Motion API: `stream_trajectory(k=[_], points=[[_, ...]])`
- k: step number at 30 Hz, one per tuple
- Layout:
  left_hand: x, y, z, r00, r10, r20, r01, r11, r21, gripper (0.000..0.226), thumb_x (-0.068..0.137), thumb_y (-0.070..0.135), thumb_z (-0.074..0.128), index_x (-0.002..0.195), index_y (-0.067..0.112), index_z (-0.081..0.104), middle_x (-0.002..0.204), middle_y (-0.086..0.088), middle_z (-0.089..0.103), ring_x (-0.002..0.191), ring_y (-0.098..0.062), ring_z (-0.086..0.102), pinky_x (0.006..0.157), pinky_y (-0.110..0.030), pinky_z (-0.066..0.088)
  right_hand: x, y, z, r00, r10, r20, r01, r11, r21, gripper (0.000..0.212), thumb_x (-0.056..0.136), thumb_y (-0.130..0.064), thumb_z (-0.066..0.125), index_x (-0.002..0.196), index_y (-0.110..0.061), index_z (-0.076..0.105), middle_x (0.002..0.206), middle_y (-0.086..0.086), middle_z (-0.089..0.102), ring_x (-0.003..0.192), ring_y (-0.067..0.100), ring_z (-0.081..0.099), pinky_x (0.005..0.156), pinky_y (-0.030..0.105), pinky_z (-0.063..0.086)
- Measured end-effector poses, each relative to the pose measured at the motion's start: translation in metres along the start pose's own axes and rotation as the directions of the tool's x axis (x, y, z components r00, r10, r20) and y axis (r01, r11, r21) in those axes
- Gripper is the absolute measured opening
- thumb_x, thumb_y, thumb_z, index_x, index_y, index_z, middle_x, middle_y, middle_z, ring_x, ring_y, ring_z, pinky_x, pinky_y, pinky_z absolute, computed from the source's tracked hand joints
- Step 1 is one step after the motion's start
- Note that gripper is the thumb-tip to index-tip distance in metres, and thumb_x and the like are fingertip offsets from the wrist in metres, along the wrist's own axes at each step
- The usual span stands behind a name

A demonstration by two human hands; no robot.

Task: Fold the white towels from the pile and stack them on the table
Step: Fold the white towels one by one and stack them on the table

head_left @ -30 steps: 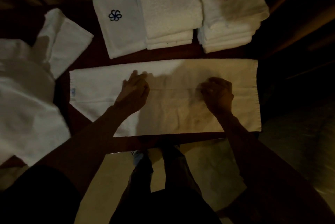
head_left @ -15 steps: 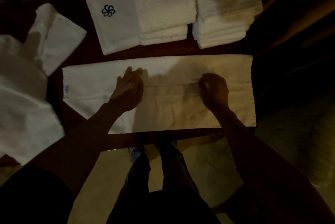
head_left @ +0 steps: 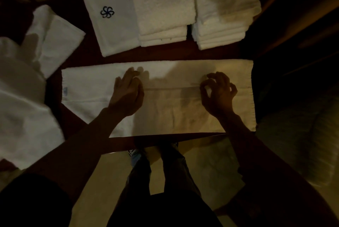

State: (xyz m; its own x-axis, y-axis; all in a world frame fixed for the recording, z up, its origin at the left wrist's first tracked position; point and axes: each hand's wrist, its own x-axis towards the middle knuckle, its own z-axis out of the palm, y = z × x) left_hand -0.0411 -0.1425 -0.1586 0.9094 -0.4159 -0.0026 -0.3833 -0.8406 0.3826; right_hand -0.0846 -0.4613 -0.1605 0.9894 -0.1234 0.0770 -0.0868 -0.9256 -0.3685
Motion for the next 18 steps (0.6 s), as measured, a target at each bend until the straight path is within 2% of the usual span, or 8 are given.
stream_trajectory(k=[4,7,9,11,12,14,16,18], points=[[-0.003,-0.005,0.004,0.995,0.012,0.100,-0.016,0.999,0.036,0.022,0.097,0.024,0.040,0.099,0.006,0.052,0.154,-0.017,0.037,0.151,-0.032,0.020,0.104,-0.074,0.030,-0.009,0.009,0.009,0.988,-0.120,0.097,0.114,0.991,0.066,0.035,0.088,-0.036,0.049,0.114,-0.015,0.062,0.140,0.009,0.054,0.140,0.029,0.041,0.102,0.061,0.041],[-0.002,-0.006,0.006,0.990,-0.017,0.138,0.004,0.995,0.098,0.016,0.089,0.026,0.055,0.090,0.010,0.056,0.157,-0.013,0.034,0.151,-0.029,0.018,0.103,-0.074,0.029,-0.008,0.017,0.016,0.973,-0.194,0.124,0.184,0.979,0.094,0.031,0.085,-0.039,0.057,0.101,-0.013,0.064,0.138,0.014,0.056,0.138,0.033,0.045,0.100,0.057,0.047],[0.000,-0.003,0.006,0.995,-0.036,0.093,0.025,0.993,0.113,0.027,0.087,0.036,0.052,0.094,0.011,0.059,0.156,-0.011,0.036,0.150,-0.028,0.022,0.108,-0.069,0.028,-0.003,0.013,0.014,0.985,-0.160,0.067,0.153,0.983,0.099,0.031,0.084,-0.042,0.061,0.094,-0.013,0.065,0.131,0.013,0.060,0.131,0.033,0.050,0.095,0.055,0.051],[0.005,0.001,0.007,0.998,-0.056,0.029,0.053,0.991,0.119,0.042,0.088,0.044,0.047,0.111,0.011,0.058,0.155,-0.012,0.038,0.148,-0.029,0.026,0.108,-0.066,0.031,0.001,0.005,0.012,0.996,-0.077,-0.034,0.079,0.995,0.065,0.038,0.086,-0.046,0.061,0.105,-0.012,0.064,0.132,0.014,0.058,0.129,0.033,0.050,0.093,0.055,0.051],[0.009,0.004,0.008,0.996,-0.082,0.030,0.078,0.988,0.135,0.049,0.090,0.048,0.047,0.123,0.013,0.055,0.156,-0.011,0.035,0.149,-0.029,0.024,0.107,-0.067,0.031,0.003,0.001,0.012,0.999,-0.023,-0.031,0.024,0.999,0.033,0.047,0.086,-0.051,0.061,0.116,-0.014,0.062,0.139,0.014,0.053,0.134,0.033,0.045,0.097,0.056,0.049],[0.013,0.010,0.010,0.976,-0.179,0.126,0.153,0.970,0.190,0.068,0.091,0.059,0.046,0.148,0.024,0.034,0.164,-0.006,0.017,0.153,-0.029,0.009,0.108,-0.073,0.023,0.005,-0.009,0.013,0.982,0.109,0.154,-0.100,0.993,-0.068,0.074,0.084,-0.067,0.057,0.144,-0.026,0.043,0.159,0.012,0.029,0.149,0.034,0.023,0.110,0.064,0.032],[0.016,0.012,0.013,0.940,-0.257,0.226,0.210,0.955,0.210,0.083,0.089,0.073,0.039,0.156,0.034,0.010,0.167,0.001,-0.002,0.153,-0.029,-0.006,0.108,-0.077,0.011,0.004,-0.013,0.019,0.924,0.201,0.325,-0.157,0.975,-0.158,0.094,0.081,-0.080,0.050,0.157,-0.036,0.016,0.168,0.006,0.002,0.154,0.031,-0.002,0.114,0.068,0.012],[0.017,0.011,0.015,0.924,-0.279,0.262,0.228,0.951,0.210,0.091,0.083,0.084,0.031,0.156,0.039,0.001,0.166,0.007,-0.012,0.152,-0.027,-0.015,0.108,-0.078,0.005,0.007,-0.015,0.022,0.902,0.214,0.374,-0.155,0.971,-0.181,0.103,0.078,-0.086,0.044,0.158,-0.038,0.001,0.167,0.004,-0.012,0.153,0.031,-0.013,0.113,0.070,0.002]])
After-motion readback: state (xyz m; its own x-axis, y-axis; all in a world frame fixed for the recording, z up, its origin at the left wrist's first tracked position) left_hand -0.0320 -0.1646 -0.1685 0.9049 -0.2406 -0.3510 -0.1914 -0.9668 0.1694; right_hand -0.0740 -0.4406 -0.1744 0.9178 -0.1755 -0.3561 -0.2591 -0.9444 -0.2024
